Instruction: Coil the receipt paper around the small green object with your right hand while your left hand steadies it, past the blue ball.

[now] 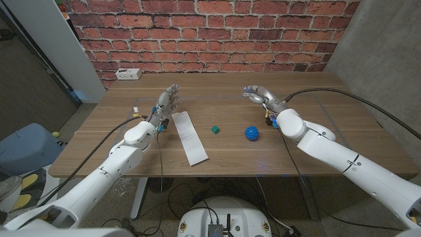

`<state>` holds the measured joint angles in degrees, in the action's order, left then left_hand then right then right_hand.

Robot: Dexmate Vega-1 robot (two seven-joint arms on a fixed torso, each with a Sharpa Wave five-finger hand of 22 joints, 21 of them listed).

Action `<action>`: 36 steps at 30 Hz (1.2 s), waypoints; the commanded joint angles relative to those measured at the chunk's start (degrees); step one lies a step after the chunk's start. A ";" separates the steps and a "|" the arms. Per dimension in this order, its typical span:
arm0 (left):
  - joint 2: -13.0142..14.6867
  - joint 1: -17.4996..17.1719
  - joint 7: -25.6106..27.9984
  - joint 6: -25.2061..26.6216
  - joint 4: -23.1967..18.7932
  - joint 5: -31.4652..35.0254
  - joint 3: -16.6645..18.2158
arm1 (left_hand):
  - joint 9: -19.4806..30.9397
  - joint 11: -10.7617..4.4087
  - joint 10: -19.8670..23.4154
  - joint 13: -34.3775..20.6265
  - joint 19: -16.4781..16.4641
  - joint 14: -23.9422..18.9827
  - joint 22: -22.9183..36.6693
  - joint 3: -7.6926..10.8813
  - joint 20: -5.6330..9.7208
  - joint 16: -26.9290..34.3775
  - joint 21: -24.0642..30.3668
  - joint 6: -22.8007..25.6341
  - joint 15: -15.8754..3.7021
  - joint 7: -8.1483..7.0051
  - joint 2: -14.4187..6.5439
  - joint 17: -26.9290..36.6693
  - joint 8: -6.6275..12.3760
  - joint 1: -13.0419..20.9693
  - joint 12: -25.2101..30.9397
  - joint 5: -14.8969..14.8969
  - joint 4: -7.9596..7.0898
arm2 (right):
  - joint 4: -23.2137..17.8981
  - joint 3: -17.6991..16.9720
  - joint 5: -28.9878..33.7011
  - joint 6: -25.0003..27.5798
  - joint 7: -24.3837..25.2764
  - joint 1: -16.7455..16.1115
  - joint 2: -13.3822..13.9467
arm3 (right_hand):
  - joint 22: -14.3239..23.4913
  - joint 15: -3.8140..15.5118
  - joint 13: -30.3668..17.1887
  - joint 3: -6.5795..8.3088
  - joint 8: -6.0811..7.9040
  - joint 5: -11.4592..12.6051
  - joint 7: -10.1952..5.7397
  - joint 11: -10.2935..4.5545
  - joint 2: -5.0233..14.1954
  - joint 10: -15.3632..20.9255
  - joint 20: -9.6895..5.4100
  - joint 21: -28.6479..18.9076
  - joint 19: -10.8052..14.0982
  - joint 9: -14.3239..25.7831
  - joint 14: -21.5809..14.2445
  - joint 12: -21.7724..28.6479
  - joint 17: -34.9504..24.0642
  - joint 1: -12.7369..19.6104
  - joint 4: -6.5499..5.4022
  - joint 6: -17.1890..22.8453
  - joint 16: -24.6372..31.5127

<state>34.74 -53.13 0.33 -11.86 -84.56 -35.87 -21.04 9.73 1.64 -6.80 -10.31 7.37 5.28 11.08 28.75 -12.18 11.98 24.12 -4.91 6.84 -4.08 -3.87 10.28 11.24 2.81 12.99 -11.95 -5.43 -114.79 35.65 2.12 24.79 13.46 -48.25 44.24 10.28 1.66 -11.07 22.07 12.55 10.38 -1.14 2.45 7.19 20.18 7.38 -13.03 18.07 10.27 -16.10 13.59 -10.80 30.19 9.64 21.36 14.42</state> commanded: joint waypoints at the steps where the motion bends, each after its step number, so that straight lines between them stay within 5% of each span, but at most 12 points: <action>1: 0.83 -2.00 1.24 -0.63 -2.07 0.45 0.48 | 0.30 0.16 0.17 -0.28 -0.29 -0.46 0.12 -0.18 -0.01 0.09 -0.25 0.51 0.39 -0.03 0.45 0.10 0.14 0.01 0.28 -0.36 0.15 | -2.67 3.14 5.60 4.25 -1.08 0.83 -0.51 | 0.12 0.78 -0.31 0.20 0.63 0.03 -0.29 -0.08 -0.47 1.61 -0.29 -0.55 1.54 0.36 -1.50 0.46 -0.29 1.75 0.64 2.10 0.60; 14: 1.39 -3.50 1.44 -0.91 -3.22 0.28 0.88 | 0.30 0.18 0.30 -0.29 -0.41 -0.62 0.14 -0.27 -0.02 -0.07 -0.33 0.64 0.41 -0.04 0.46 0.11 0.00 0.01 0.17 -0.39 0.15 | -4.62 6.06 11.35 8.31 -2.52 1.49 -1.10 | 0.24 3.82 -0.98 0.07 1.57 0.96 -1.11 -1.13 -3.70 6.14 -2.45 -1.75 7.07 0.70 -7.23 1.03 -1.78 9.91 0.90 8.02 3.21; 19: 1.55 -3.87 1.07 -1.27 -3.19 0.03 1.09 | 0.31 0.15 0.33 -0.30 -0.43 -0.60 0.14 -0.30 -0.03 -0.15 -0.38 0.64 0.45 -0.06 0.47 0.12 -0.07 0.01 0.11 -0.40 0.15 | -5.58 7.76 14.23 10.68 -3.28 1.97 -1.54 | 0.50 6.70 -1.64 -0.98 1.37 1.90 -1.94 -2.03 -5.16 7.13 -2.46 -2.31 9.35 0.81 -11.97 1.08 -4.21 13.68 0.38 9.07 6.82; 25: 1.74 -4.29 0.74 -2.15 -3.05 0.00 1.42 | 0.31 0.15 0.37 -0.30 -0.44 -0.67 0.15 -0.35 -0.04 -0.22 -0.44 0.65 0.39 -0.03 0.49 0.12 -0.15 0.00 0.05 -0.41 0.14 | -6.33 10.55 18.40 13.29 -4.98 3.21 -2.07 | 0.87 9.27 -2.40 -2.55 1.60 2.77 -4.38 -6.06 -6.17 7.79 -4.80 -2.90 10.95 0.95 -13.66 1.25 -8.19 16.95 0.06 10.92 10.42; 31: 1.90 -4.63 0.33 -2.79 -2.87 -0.08 1.65 | 0.31 0.11 0.36 -0.31 -0.48 -0.72 0.16 -0.41 -0.04 -0.28 -0.49 0.69 0.46 -0.08 0.50 0.13 -0.21 -0.01 -0.04 -0.42 0.14 | -6.65 12.17 21.23 14.43 -6.30 3.85 -2.65 | 1.14 10.32 -3.24 -4.04 1.75 3.28 -5.50 -7.21 -6.78 8.78 -5.91 -2.81 10.44 1.10 -13.57 1.75 -11.82 18.88 -0.32 12.23 13.15; 36: 2.11 -5.30 0.23 -3.20 -2.95 -0.27 1.92 | 0.32 0.06 0.41 -0.31 -0.51 -0.73 0.17 -0.45 -0.04 -0.35 -0.53 0.72 0.40 -0.06 0.51 0.14 -0.25 -0.02 -0.09 -0.43 0.13 | -6.60 14.06 23.89 15.81 -8.51 5.00 -3.31 | 1.48 10.73 -4.42 -5.92 1.81 3.90 -7.82 -9.68 -7.44 9.84 -6.84 -2.95 10.17 1.30 -13.10 2.31 -16.56 21.47 -0.44 13.58 16.77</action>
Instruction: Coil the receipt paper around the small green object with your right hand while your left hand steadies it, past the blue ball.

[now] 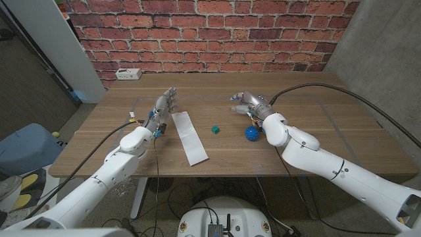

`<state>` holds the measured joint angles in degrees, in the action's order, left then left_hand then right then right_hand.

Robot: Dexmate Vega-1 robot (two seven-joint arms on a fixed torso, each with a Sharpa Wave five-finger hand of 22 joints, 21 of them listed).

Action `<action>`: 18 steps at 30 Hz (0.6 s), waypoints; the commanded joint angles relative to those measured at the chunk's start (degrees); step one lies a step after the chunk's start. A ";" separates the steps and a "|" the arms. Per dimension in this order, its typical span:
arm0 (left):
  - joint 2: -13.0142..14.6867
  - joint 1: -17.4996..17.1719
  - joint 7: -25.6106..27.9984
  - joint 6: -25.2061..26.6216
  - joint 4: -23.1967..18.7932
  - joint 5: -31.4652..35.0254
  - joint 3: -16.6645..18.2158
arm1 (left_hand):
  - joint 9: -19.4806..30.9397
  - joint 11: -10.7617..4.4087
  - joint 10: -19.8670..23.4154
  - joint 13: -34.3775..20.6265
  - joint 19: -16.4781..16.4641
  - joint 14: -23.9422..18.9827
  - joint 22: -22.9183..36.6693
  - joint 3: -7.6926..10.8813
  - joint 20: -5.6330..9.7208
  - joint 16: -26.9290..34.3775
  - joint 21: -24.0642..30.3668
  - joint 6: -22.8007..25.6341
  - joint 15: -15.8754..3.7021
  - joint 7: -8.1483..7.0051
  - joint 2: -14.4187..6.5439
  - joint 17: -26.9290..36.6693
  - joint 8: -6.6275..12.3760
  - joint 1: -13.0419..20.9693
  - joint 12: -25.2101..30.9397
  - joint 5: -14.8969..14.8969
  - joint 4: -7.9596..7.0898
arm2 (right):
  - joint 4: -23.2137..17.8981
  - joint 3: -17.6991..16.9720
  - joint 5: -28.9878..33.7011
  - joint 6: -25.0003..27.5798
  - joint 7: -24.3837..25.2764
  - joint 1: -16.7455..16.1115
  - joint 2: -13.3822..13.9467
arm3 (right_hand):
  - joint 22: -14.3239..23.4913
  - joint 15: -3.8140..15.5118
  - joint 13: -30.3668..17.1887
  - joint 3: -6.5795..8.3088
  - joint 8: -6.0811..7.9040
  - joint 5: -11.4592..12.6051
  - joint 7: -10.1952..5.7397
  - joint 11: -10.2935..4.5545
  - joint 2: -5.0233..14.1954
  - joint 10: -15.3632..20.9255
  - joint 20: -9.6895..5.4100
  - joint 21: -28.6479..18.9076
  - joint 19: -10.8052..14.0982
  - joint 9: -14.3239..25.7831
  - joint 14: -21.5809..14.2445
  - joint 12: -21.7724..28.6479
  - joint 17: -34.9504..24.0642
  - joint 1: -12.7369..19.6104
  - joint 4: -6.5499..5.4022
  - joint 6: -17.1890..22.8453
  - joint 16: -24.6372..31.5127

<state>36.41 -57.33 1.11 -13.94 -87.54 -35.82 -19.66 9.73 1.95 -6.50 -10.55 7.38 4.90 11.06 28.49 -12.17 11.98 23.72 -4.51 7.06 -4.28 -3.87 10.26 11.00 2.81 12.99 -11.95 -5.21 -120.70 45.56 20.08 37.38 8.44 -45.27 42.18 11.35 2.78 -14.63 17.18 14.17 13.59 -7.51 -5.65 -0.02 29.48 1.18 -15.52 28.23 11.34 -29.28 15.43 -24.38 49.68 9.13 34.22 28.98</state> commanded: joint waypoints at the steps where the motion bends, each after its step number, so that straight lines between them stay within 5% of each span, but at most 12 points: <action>1: 0.50 -1.25 -0.53 -1.14 -0.04 -0.37 0.61 | 0.32 -0.23 0.09 -0.08 -0.52 -0.36 0.18 -0.20 -0.04 -0.35 -0.14 0.34 0.14 0.15 0.51 0.15 -0.01 -0.02 -0.10 -0.44 -0.09 | -0.66 4.58 6.47 3.45 -4.04 2.31 -1.35 | 0.48 9.63 -1.08 -1.22 0.05 0.89 -1.70 -2.69 -0.17 0.07 -0.86 -0.38 -0.39 0.26 0.54 0.29 -3.95 3.02 0.20 0.65 2.81; 9: 0.55 -1.91 -0.59 -1.75 0.02 -0.58 0.94 | 0.32 -0.37 0.15 -0.08 -0.59 -0.43 0.19 -0.26 -0.04 -0.43 -0.21 0.41 0.18 0.13 0.51 0.16 -0.06 -0.02 -0.17 -0.45 -0.10 | -0.52 6.51 7.96 4.16 -9.06 4.21 -2.12 | 0.71 9.80 -2.09 -2.63 -1.71 1.54 -1.98 -0.69 0.20 -2.44 -0.83 -0.94 0.03 0.36 2.57 -0.61 -8.29 6.56 0.01 -2.31 5.57; 18: 0.72 -2.98 0.00 -2.38 -0.61 -0.55 1.46 | 0.32 -0.26 0.22 -0.09 -0.64 -0.49 0.19 -0.30 -0.04 -0.48 -0.25 0.44 0.18 0.15 0.50 0.16 -0.11 -0.02 -0.23 -0.47 -0.11 | -0.54 8.59 10.27 5.39 -13.59 5.86 -2.64 | 0.78 9.80 -2.54 -1.92 -2.38 2.18 -2.24 0.12 1.60 -4.43 -0.50 -1.30 0.07 0.37 3.67 -1.25 -8.39 9.57 0.13 -3.52 4.38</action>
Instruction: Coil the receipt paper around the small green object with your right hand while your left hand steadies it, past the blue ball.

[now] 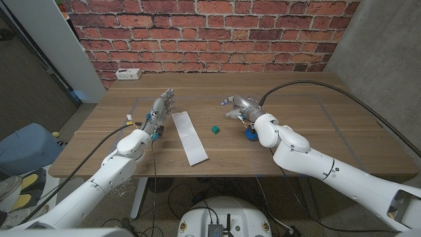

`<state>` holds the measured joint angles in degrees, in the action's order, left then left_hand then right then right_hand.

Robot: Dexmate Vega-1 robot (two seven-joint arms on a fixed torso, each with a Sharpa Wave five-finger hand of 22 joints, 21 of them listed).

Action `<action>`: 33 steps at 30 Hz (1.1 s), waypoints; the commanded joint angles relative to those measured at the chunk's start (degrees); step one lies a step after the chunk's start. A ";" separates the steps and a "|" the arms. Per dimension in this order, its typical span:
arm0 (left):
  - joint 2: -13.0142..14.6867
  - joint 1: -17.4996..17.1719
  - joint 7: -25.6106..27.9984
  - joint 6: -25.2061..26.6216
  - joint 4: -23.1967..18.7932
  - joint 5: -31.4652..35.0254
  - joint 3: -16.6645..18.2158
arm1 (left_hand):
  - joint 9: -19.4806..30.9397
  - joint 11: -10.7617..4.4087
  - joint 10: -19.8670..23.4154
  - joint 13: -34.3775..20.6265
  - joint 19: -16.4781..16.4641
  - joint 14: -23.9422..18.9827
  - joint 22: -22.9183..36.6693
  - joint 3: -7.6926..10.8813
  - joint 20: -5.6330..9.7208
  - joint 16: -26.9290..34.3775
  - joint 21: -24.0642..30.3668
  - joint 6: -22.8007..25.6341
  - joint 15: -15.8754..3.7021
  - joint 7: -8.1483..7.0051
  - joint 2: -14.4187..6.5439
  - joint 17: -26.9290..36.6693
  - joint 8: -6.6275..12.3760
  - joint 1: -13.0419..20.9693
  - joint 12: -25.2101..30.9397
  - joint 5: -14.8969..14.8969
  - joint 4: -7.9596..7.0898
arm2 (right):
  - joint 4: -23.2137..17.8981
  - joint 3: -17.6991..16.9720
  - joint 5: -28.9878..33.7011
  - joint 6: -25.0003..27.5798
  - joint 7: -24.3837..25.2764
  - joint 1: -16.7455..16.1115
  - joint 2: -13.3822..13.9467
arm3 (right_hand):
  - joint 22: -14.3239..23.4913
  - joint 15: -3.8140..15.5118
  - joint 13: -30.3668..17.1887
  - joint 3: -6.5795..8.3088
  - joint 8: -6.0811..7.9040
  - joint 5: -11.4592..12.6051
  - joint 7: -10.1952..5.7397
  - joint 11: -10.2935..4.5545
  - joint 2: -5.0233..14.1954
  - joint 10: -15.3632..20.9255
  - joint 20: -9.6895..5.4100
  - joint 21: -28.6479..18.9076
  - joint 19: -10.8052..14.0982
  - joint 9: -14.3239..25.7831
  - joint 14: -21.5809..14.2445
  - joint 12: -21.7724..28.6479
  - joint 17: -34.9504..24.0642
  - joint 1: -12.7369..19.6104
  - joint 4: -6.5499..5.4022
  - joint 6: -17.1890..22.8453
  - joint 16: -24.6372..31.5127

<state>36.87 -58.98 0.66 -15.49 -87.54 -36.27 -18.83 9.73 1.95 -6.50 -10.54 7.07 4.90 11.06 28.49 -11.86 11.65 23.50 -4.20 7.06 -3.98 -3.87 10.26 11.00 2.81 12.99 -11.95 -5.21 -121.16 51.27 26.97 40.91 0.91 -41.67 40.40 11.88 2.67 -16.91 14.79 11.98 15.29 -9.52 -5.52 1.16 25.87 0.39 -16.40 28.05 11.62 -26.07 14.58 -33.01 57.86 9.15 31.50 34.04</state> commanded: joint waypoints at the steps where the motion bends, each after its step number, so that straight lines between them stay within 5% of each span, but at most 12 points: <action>1: 0.29 -1.51 0.62 -0.83 -0.74 -0.07 0.69 | 0.33 -0.23 0.20 -0.10 -0.34 -0.49 0.20 -0.31 -0.35 -0.16 -0.04 0.14 0.18 -0.13 0.50 0.17 -0.12 -0.02 -0.24 -0.47 -0.11 | -0.13 3.25 3.81 2.24 -6.79 2.57 -0.87 | 0.25 9.82 -0.30 0.61 -0.32 0.52 -0.31 -0.07 0.65 -1.12 0.49 -0.42 0.15 0.09 0.52 -0.50 0.40 1.58 0.03 -1.08 -0.98; 21: 0.55 -4.23 2.80 -0.72 -2.95 -0.41 1.76 | 0.33 -0.24 0.28 -0.11 -0.48 -0.58 0.21 -0.42 -0.34 -0.31 -0.19 0.23 0.28 -0.06 0.46 0.18 -0.21 -0.02 -0.41 -0.51 -0.14 | 2.31 6.14 6.46 0.78 -13.79 5.46 -2.36 | 0.11 8.66 -0.02 1.56 -0.57 0.37 1.00 0.39 1.61 -1.60 1.90 -0.53 -0.52 -0.09 1.06 -0.77 2.87 2.96 -0.50 -2.08 -4.68; 33: 0.57 -7.53 9.17 -0.78 -5.95 2.50 3.15 | 0.34 -0.11 1.61 -0.12 -1.34 -1.62 0.25 -0.35 -0.27 -0.10 -0.07 1.50 0.30 0.28 -0.04 0.19 0.08 0.01 -0.12 -0.62 -0.33 | 5.31 7.21 7.15 -2.40 -16.04 6.70 -3.93 | 0.04 8.70 0.16 2.00 -0.41 0.18 1.26 0.25 1.89 -1.23 1.97 -0.64 -0.53 -0.18 0.54 -0.74 3.59 3.77 -0.27 -1.68 -5.56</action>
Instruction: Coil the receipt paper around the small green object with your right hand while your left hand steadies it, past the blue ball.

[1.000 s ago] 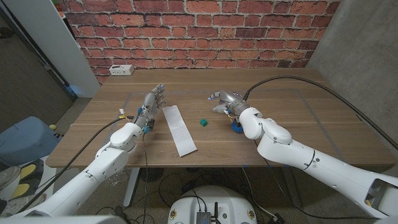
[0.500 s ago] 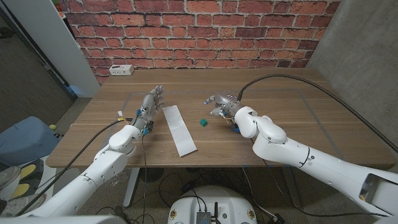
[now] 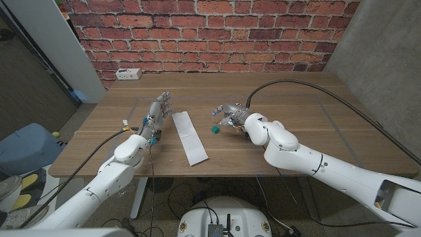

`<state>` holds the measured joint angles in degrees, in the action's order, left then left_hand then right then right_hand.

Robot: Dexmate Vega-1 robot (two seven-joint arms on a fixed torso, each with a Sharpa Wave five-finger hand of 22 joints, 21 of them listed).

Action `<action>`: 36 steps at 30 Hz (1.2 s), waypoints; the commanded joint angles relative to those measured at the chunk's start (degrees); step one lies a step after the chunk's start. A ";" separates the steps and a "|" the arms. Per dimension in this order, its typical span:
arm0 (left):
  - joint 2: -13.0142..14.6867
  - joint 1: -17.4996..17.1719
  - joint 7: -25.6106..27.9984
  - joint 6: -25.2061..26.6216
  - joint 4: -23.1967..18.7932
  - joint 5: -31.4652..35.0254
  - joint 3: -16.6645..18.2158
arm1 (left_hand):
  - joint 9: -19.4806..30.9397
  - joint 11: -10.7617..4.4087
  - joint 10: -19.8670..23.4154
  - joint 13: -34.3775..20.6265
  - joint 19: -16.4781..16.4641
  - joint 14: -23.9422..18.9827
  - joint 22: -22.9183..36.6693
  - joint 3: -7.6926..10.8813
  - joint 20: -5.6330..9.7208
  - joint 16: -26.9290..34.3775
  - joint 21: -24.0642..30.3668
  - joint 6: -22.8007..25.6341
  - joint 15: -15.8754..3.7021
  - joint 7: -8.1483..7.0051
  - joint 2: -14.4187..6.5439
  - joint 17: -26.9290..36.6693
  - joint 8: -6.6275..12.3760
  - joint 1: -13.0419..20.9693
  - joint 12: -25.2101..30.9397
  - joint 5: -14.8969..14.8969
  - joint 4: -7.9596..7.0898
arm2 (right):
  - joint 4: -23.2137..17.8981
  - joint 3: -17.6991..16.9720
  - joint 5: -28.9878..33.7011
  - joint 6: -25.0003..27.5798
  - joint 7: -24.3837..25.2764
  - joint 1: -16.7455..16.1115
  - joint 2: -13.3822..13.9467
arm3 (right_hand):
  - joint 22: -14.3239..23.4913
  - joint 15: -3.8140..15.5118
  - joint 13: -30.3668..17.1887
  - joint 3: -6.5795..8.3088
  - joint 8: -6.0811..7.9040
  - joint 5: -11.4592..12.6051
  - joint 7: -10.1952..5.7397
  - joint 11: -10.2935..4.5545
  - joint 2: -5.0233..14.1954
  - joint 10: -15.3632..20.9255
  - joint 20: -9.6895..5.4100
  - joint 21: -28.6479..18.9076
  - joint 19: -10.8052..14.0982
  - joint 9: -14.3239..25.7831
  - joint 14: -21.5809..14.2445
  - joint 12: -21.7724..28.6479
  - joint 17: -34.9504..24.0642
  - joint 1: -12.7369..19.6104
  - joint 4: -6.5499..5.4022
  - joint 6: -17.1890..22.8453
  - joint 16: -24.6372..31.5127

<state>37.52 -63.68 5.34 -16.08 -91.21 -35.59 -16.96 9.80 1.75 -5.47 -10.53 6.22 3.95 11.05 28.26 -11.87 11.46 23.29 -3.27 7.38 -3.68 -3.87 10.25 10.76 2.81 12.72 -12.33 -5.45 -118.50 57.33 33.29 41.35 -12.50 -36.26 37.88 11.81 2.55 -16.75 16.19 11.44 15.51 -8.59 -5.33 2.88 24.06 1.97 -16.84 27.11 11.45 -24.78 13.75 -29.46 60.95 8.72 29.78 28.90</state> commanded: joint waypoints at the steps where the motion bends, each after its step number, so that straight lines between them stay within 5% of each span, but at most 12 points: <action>1: -0.10 -3.03 4.63 -0.32 -2.36 1.88 1.38 | 0.27 0.05 0.61 -0.12 -0.54 -0.73 0.26 -0.11 -0.26 0.10 0.16 0.60 -0.01 -0.03 -0.06 0.19 0.33 0.02 0.15 -0.24 -0.10 | 2.86 1.22 0.91 -2.96 -2.79 1.36 -1.57 | 0.10 8.84 0.00 0.63 0.13 -0.05 0.29 0.01 0.25 0.57 0.34 -0.18 0.36 -0.01 -0.73 0.07 0.03 0.72 0.14 0.01 -0.45; 10: -1.26 -5.06 7.58 -2.03 -3.21 3.12 2.43 | 0.29 0.27 2.05 -0.13 -1.51 -1.07 0.30 0.01 -0.29 0.01 0.33 1.94 -0.16 0.19 -0.46 0.14 0.58 0.22 0.42 -0.26 -0.14 | 4.24 1.22 0.64 -5.66 -4.06 1.73 -2.22 | 0.05 9.01 0.12 0.61 -0.06 -0.27 -0.76 0.00 0.52 0.43 0.15 -0.22 0.26 -0.07 -0.65 -0.07 -0.22 1.41 0.25 -0.42 -0.41; 16: -1.84 -6.47 9.10 -2.68 -3.95 3.40 3.24 | 0.30 0.40 2.86 -0.13 -2.21 -1.90 0.33 0.07 -0.28 0.18 0.50 2.62 -0.14 0.40 -0.65 0.12 0.65 0.31 0.56 -0.25 -0.17 | 5.14 1.68 1.08 -6.49 -5.24 2.16 -2.85 | 0.02 9.13 0.23 0.57 0.16 -0.57 -3.20 -0.08 0.97 0.52 -0.14 -0.30 0.18 -0.14 -0.49 -0.08 -0.68 2.24 0.33 0.26 -0.18; 36: -2.25 -10.44 10.56 -5.12 -6.53 4.65 5.54 | 0.33 0.81 4.47 -0.17 -3.38 -3.65 0.44 -0.03 -0.37 0.32 0.68 3.91 -0.33 0.24 -0.53 0.14 0.57 0.49 0.66 -0.12 -0.11 | 10.70 2.84 2.45 -6.36 -5.93 3.07 -5.03 | 0.08 10.28 0.47 1.76 0.55 -1.50 -3.35 -0.59 2.97 0.78 -2.23 -1.19 1.27 -0.28 -2.11 -0.08 -1.45 7.07 1.36 2.49 0.47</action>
<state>35.43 -72.12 15.12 -20.43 -96.26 -31.55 -12.54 10.01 2.36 -1.38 -10.53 3.28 0.69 11.34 28.26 -12.17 11.47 23.74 0.32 6.96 -3.18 -4.11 10.25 11.03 3.05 12.99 -12.33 -5.45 -110.60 59.39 34.88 34.98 -18.17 -33.81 33.86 11.72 2.76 -16.21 17.30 11.89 14.18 -12.09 -5.74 5.63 24.88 0.39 -17.73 28.26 11.19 -26.62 13.75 -30.68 66.86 9.84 32.04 29.06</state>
